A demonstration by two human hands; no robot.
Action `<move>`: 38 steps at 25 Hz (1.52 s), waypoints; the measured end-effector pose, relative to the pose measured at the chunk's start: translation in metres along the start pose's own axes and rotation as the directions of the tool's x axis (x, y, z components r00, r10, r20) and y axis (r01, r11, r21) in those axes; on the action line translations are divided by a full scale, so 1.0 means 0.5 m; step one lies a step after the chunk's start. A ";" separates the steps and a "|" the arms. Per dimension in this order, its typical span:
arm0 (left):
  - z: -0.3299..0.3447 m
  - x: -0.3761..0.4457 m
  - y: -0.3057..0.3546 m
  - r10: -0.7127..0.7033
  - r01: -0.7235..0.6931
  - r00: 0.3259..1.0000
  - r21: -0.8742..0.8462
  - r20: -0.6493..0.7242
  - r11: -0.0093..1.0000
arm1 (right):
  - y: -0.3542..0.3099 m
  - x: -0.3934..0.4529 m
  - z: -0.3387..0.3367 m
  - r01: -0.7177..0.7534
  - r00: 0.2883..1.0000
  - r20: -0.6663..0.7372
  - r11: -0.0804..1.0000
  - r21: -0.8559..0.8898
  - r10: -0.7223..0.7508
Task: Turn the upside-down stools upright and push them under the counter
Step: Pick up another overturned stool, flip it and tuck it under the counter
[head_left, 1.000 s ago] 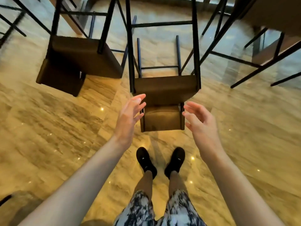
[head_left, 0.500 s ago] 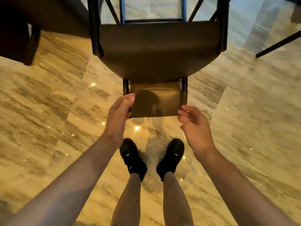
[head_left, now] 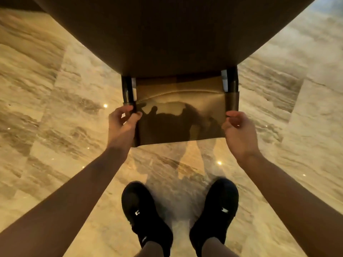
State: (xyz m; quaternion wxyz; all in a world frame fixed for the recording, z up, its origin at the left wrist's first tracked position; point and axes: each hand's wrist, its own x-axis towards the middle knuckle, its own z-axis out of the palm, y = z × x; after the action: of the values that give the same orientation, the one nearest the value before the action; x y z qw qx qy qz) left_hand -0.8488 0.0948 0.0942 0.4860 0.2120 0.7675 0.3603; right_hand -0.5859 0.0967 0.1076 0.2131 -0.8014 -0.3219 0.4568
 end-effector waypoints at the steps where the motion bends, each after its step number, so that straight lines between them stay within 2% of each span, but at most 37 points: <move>1: 0.007 0.030 -0.035 0.040 -0.039 0.999 0.048 -0.021 0.998 | 0.025 0.029 0.016 0.031 0.999 -0.031 0.999 -0.030 -0.032; 4: 0.016 0.113 -0.106 0.081 -0.064 0.991 0.151 -0.104 0.986 | 0.087 0.102 0.054 0.096 0.979 -0.168 0.988 -0.124 -0.117; 6: 0.015 0.175 -0.130 -0.017 0.021 0.988 0.027 -0.151 0.999 | 0.118 0.157 0.078 0.082 0.966 -0.228 0.980 -0.179 -0.123; 8: 0.021 0.220 -0.147 -0.083 0.079 0.994 -0.065 -0.067 0.995 | 0.138 0.202 0.093 0.054 0.943 -0.307 0.968 -0.246 -0.131; 10: 0.028 0.245 -0.163 -0.054 0.055 0.998 0.056 -0.009 0.997 | 0.160 0.236 0.094 0.071 0.930 -0.337 0.972 -0.224 -0.146; 11: 0.027 0.248 -0.168 -0.032 0.032 0.999 0.105 0.002 0.994 | 0.169 0.247 0.085 0.066 0.945 -0.307 0.986 -0.155 -0.112; 13: 0.015 0.242 -0.176 -0.026 0.021 0.999 0.117 0.040 0.993 | 0.174 0.255 0.053 -0.030 0.987 -0.158 1.000 -0.007 0.029; 15: -0.001 0.226 -0.182 -0.050 0.044 0.997 0.101 0.057 0.994 | 0.178 0.252 0.018 -0.125 0.992 0.000 0.992 0.025 0.125; 17: -0.003 0.221 -0.188 -0.066 0.061 0.995 0.074 0.072 0.995 | 0.184 0.255 0.008 -0.130 0.990 0.055 0.991 0.017 0.129; 22: -0.004 0.236 -0.196 -0.074 0.068 0.995 0.093 0.070 0.993 | 0.179 0.274 0.037 -0.034 0.999 -0.001 0.990 -0.136 0.035; 25: -0.012 0.237 -0.186 -0.154 0.142 0.981 0.100 0.117 0.985 | 0.173 0.277 0.026 -0.079 0.996 0.037 0.989 -0.125 0.085; 32: -0.001 0.238 -0.196 -0.101 0.091 0.992 0.128 0.076 0.988 | 0.171 0.288 0.024 -0.027 0.996 0.076 0.971 -0.238 0.046; 38: 0.003 0.248 -0.196 -0.108 0.096 0.993 0.195 0.055 0.976 | 0.166 0.292 0.020 -0.109 0.990 0.069 0.979 -0.172 0.122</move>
State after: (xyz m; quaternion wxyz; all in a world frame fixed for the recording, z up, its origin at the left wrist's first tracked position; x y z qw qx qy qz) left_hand -0.8994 0.1152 -0.0543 0.5062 0.2299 0.7921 0.2521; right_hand -0.5133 0.1426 -0.0369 0.1052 -0.8152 -0.3201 0.4711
